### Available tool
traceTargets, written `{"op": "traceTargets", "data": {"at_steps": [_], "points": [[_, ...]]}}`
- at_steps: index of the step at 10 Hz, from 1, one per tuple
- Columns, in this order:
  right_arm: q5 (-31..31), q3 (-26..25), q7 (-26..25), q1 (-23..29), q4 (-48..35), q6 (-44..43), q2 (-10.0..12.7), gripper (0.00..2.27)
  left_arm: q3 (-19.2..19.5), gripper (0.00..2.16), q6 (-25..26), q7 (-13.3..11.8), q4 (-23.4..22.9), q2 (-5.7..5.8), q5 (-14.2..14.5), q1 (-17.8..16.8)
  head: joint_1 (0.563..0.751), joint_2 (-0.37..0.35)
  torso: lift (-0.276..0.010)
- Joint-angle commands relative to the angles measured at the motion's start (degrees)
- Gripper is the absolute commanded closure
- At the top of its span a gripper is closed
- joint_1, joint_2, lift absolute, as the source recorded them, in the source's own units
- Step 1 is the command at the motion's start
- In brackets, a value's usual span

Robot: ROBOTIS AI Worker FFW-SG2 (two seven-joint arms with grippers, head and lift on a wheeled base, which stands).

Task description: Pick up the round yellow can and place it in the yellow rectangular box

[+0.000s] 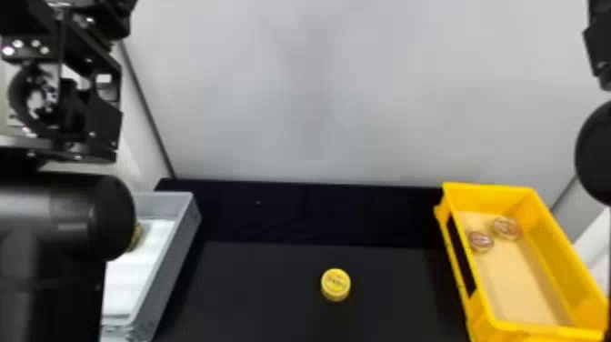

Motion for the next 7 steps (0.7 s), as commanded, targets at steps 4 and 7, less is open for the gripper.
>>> {"op": "traceTargets", "data": {"at_steps": [4, 7], "points": [[-0.3, 0.0, -0.1, 0.2, -0.3, 0.7, 0.0, 0.03, -0.1, 0.14, 0.2, 0.0, -0.3, -0.12, 0.0, -0.1, 0.663, 0.054, -0.005], [-3.6, -0.7, -0.9, -0.1, 0.2, 6.0, 0.3, 0.03, -0.2, 0.14, 0.3, 0.0, -0.3, -0.12, 0.0, -0.3, 0.663, 0.054, -0.005]]}}
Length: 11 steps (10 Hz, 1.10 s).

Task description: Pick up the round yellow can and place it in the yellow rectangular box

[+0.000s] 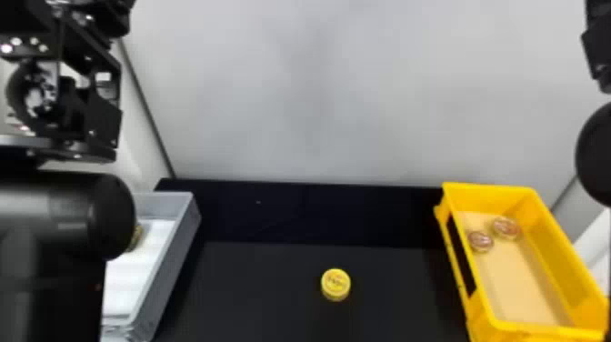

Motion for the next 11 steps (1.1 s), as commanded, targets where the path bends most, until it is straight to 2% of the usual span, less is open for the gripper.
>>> {"op": "traceTargets", "data": {"at_steps": [1, 2, 4, 5, 7, 8, 9, 10, 11], "points": [[-7.1, -2.0, -0.6, -1.5, 1.1, 13.5, 1.1, 0.03, -0.1, 0.14, 0.2, -0.1, 0.0, 0.10, 0.0, -0.1, 0.663, 0.054, -0.005], [-10.6, -2.9, 0.0, -3.7, 2.1, 24.2, 1.1, 0.05, -0.2, 0.14, 0.2, -0.1, 0.0, 0.19, -0.1, -0.2, 0.663, 0.054, -0.005], [-17.3, -4.4, 4.5, -5.5, 6.8, 37.0, -0.1, 0.05, -0.1, 0.14, 0.2, -0.1, 0.0, 0.27, -0.1, -0.1, 0.663, 0.054, -0.005], [-18.9, -4.7, 8.5, -4.5, 10.1, 40.5, -0.6, 0.06, 0.0, 0.14, 0.3, -0.1, 0.0, 0.27, -0.1, 0.0, 0.663, 0.054, -0.005], [-18.0, -2.8, 16.1, -3.2, 15.4, 50.2, -1.7, 0.08, -0.1, 0.14, 0.4, -0.1, 0.0, 0.19, -0.1, 0.0, 0.663, 0.054, -0.005], [-11.5, -0.8, 29.2, -2.9, 19.6, 51.6, -2.9, 0.08, -0.1, 0.14, 0.4, -0.1, 0.0, 0.19, 0.0, -0.1, 0.663, 0.054, -0.005], [-7.1, 0.2, 39.6, -1.1, 22.8, 48.8, -3.4, 0.08, -0.2, 0.14, 0.4, -0.1, 0.0, 0.19, -0.1, -0.1, 0.663, 0.054, -0.005], [-3.4, 1.1, 42.7, 1.3, 23.1, 47.6, -3.0, 0.08, -0.2, 0.14, 0.5, -0.1, 0.0, 0.10, -0.1, -0.1, 0.663, 0.054, -0.005], [5.2, 3.4, 48.2, 3.0, 23.5, 47.2, -2.3, 0.07, -0.3, 0.14, 0.5, -0.1, 0.0, 0.10, -0.1, -0.1, 0.663, 0.054, -0.005]]}}
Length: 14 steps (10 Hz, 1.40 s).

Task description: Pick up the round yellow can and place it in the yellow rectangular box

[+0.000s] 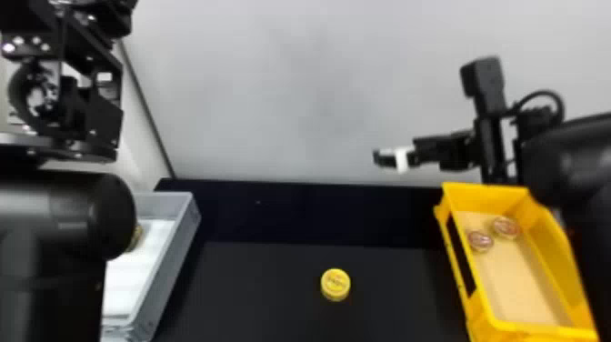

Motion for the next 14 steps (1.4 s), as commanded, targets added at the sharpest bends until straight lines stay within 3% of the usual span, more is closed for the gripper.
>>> {"op": "traceTargets", "data": {"at_steps": [1, 7, 9, 14], "points": [[13.0, 4.9, 5.4, 3.6, 1.9, -0.9, 0.6, 0.07, -0.2, 0.14, 0.0, 0.0, 0.0, -0.04, 0.0, 0.0, 0.663, 0.054, -0.005], [20.4, 9.8, 12.3, 9.0, 8.5, -4.4, 1.4, 0.10, -0.4, 0.14, 0.2, 0.0, 0.0, -0.21, 0.0, -0.2, 0.663, 0.054, -0.005], [20.4, 10.5, 14.9, 10.0, 12.2, -6.8, 2.0, 0.10, -0.5, 0.14, 0.2, 0.0, 0.0, -0.39, 0.0, -0.2, 0.663, 0.054, -0.005], [15.7, 9.3, 14.5, 9.0, 24.9, -17.0, 4.9, 0.10, -0.9, 0.14, 0.1, 0.0, 0.2, -0.83, 0.0, -0.7, 0.663, 0.054, -0.005]]}}
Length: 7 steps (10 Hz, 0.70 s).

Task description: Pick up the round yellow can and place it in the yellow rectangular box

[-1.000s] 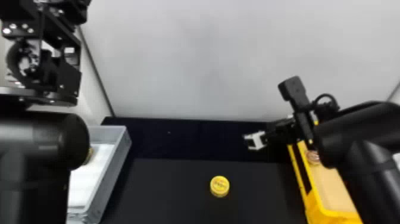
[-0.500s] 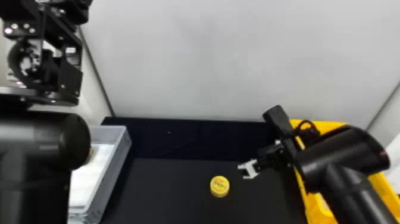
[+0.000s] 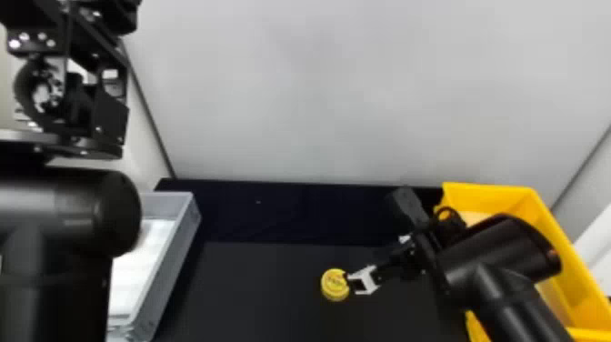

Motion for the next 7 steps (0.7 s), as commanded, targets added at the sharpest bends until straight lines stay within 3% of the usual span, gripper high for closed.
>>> {"op": "traceTargets", "data": {"at_steps": [1, 7], "points": [[-2.2, -0.7, -0.3, -1.1, 7.1, -5.1, 1.2, 0.10, -0.2, 0.14, -0.1, 0.0, 0.2, -0.17, -0.1, -0.1, 0.663, 0.054, -0.005], [-5.0, -2.7, -7.4, -3.9, 18.2, -15.4, 3.5, 0.10, -0.6, 0.14, -0.7, 0.0, 0.7, -0.44, -0.1, -0.4, 0.663, 0.054, -0.005]]}}
